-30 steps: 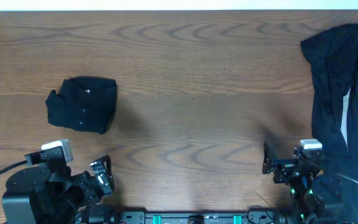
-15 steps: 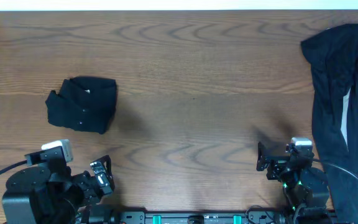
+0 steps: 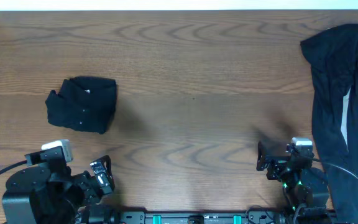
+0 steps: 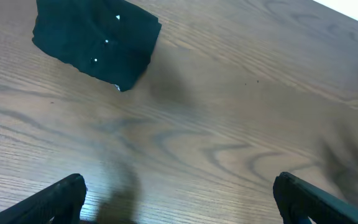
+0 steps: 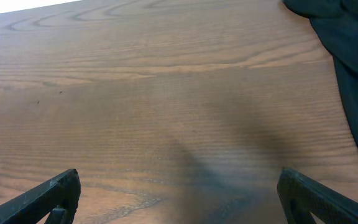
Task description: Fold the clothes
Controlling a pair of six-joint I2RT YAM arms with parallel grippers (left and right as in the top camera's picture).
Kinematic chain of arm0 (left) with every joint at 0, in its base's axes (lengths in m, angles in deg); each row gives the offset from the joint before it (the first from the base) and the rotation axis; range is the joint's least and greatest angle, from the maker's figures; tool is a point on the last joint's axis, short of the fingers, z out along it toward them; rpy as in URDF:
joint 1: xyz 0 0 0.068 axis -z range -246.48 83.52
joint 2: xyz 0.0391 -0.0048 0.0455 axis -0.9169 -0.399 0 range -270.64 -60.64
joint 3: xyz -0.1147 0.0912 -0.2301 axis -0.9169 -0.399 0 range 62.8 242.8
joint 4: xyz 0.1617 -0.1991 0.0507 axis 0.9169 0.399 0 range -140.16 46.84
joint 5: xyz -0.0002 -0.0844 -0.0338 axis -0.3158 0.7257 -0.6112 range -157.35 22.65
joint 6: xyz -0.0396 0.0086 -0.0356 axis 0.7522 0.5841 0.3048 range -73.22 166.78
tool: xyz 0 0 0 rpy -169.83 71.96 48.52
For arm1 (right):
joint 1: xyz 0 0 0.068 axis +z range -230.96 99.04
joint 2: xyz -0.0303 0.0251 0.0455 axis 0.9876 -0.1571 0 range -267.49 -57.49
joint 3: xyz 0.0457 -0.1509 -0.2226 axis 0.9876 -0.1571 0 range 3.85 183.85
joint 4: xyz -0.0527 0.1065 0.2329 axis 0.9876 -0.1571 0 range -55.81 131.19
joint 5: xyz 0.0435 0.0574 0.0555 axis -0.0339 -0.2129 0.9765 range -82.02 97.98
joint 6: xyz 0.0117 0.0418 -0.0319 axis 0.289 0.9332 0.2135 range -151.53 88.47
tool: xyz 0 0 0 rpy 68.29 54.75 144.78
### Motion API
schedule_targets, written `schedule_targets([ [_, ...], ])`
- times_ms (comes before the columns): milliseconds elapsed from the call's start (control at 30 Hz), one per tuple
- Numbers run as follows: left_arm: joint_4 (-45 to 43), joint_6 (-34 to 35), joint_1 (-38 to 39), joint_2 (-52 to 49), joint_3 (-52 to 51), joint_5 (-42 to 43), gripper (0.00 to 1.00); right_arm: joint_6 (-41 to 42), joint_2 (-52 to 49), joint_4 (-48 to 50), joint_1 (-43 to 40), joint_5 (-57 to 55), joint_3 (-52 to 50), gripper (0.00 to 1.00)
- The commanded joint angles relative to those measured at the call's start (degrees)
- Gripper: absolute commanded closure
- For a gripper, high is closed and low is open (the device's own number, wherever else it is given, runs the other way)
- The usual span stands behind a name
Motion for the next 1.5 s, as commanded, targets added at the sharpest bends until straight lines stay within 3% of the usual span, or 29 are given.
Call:
schedule_targets([
  [0,-0.17,0.55,0.22,0.0,-0.09,-0.46,0.02,0.66,0.5,0.11,-0.68,0.24,-0.17,0.01],
  [400,-0.2,0.52,0.24,0.0,-0.09,-0.61,0.02,0.66,0.5,0.11,-0.68,0.24,-0.17,0.01],
  [500,-1.62,-0.11,0.22,0.11,-0.09,-4.81,0.02,0.66,0.5,0.11,-0.68,0.24,-0.17,0.01],
  [667,-17.88,-2.86,-0.55,2.73,-4.15,-4.48,0.02,0.66,0.5,0.11,-0.68,0.24,-0.17,0.01],
  [767,-30.08,-10.8,-2.08,6.38,-11.23,1.86,0.02,0.66,0.5,0.11,-0.68,0.24,-0.17,0.01],
  [867,-38.45,-12.92,-3.72,10.93,-19.54,5.4,0.02,0.66,0.5,0.11,-0.68,0.24,-0.17,0.01],
  [1233,-54.23,-12.85,-4.46,26.49,-45.88,7.19,0.02,0.66,0.5,0.11,-0.68,0.24,-0.17,0.01],
  [1467,-61.24,-11.06,-4.15,33.68,-56.41,9.29,0.02,0.66,0.5,0.11,-0.68,0.24,-0.17,0.01],
])
